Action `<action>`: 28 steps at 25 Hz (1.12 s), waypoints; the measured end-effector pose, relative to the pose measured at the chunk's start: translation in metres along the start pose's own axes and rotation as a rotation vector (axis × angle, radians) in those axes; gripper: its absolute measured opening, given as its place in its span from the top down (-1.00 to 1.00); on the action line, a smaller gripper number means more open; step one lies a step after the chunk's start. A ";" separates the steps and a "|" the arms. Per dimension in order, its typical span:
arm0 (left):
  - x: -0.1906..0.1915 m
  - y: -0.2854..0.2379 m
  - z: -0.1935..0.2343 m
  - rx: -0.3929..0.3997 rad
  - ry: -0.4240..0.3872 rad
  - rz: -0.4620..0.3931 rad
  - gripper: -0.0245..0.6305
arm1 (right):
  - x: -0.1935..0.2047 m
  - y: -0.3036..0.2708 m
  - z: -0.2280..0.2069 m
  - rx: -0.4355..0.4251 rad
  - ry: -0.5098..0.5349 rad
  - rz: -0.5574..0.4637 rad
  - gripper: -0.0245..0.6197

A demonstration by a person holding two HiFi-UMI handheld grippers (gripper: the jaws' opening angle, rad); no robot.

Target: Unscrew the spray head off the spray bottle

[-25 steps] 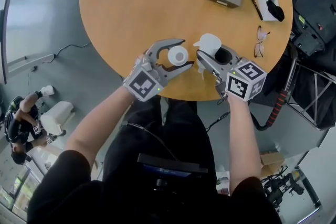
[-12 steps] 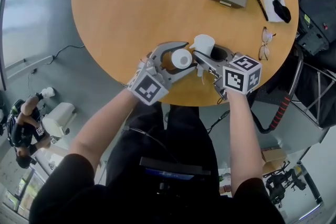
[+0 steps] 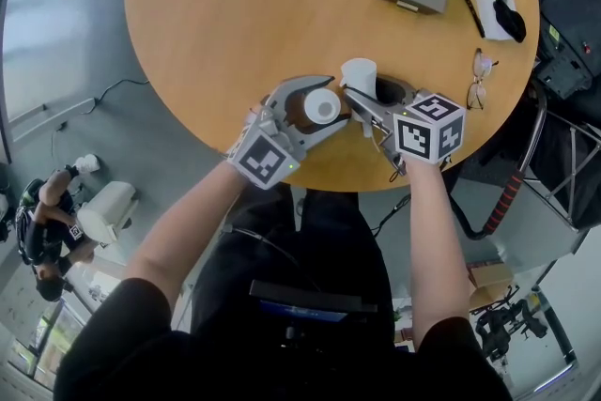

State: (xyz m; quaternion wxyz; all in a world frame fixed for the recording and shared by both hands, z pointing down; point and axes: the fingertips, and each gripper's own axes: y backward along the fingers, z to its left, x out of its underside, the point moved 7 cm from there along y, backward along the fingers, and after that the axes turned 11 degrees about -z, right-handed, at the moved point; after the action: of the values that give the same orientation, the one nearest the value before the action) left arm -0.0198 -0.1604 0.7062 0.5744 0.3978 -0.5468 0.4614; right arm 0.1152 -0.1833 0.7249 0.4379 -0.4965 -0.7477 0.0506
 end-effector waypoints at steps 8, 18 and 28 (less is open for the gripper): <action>0.001 0.007 0.000 0.007 0.010 0.005 -0.04 | 0.003 -0.005 -0.003 0.071 0.063 0.018 0.00; -0.011 0.019 -0.003 -0.016 0.003 -0.008 -0.08 | 0.005 0.005 -0.006 0.208 0.085 -0.033 -0.35; -0.040 0.047 -0.017 -0.057 -0.052 -0.004 -0.10 | 0.003 0.037 0.024 0.248 0.134 -0.102 -0.42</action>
State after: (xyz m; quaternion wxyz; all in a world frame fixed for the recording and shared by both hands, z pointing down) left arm -0.0598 -0.1361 0.6626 0.5718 0.3942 -0.5737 0.4342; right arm 0.1238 -0.1535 0.6933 0.5470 -0.4022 -0.7290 0.0871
